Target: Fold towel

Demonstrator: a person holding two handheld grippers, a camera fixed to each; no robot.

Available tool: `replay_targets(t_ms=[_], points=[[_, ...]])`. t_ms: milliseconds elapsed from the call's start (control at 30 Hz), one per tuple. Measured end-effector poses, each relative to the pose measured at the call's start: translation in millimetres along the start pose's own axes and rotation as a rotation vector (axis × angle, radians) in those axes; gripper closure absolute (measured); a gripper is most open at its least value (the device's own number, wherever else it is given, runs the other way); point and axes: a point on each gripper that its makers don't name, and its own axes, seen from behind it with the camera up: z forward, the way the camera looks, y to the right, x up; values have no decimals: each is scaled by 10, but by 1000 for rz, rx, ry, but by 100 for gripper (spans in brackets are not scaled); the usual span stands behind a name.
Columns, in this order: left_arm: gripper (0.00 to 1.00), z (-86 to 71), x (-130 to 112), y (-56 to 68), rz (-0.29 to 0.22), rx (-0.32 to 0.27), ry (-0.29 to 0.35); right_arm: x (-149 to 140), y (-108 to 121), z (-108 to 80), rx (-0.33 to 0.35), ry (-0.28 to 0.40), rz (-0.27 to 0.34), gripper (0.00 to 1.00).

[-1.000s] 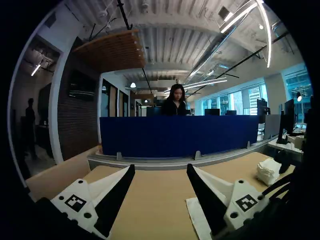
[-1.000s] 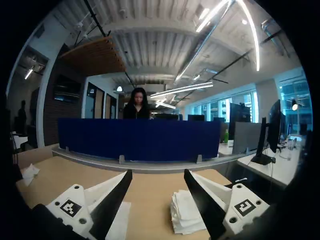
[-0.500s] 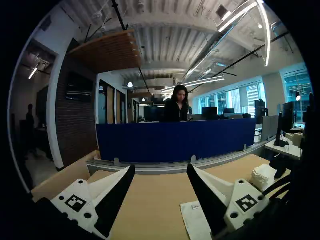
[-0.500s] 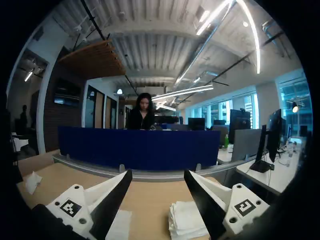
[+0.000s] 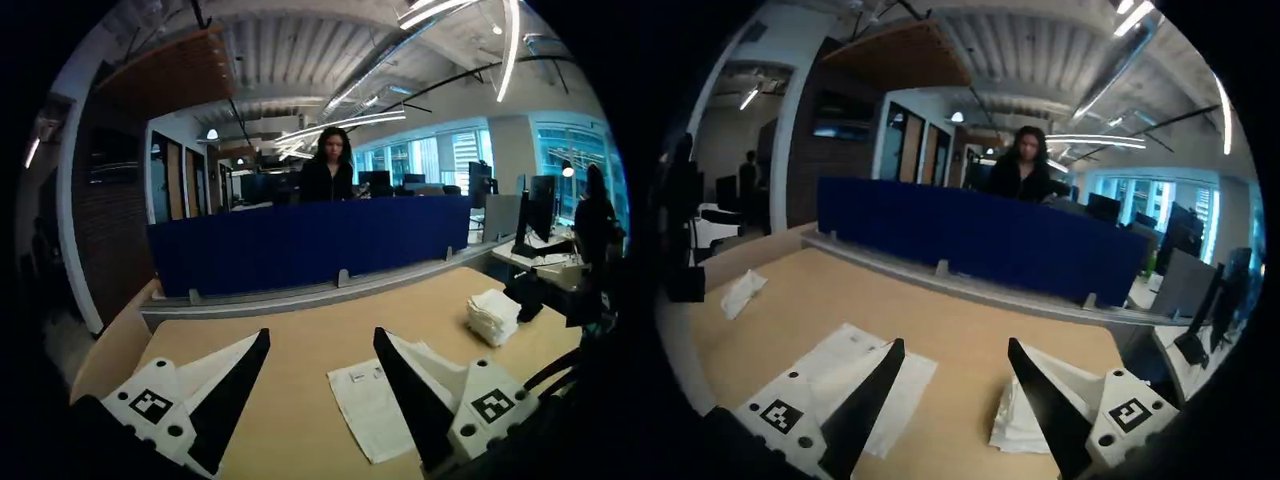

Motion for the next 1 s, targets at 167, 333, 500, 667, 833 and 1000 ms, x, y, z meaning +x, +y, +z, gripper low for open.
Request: replay_targets(t_ms=[167,333,500,667,833,1000], points=[[4,24,-236,134,76,-94,-82,-153,-262,-54,123,-93,-88,0],[4,34,-546,256,155,-190,-170,-394,-523,-147,250,-200,-188,0],[4,31,-799,364,191,-266,-229,-594,-674,-188,318,-269,-253,0],[4,72,-995,425,195,-306,-260,-734,-776,-174,348,-304,-259,0],[4,128,-1207,494,204,-335,-281,-926,-851,-109,358,-330,-260,0],[4,174,-1533,585,210,-366,-318,-1216,-958,-14,376,-361,-259,0]])
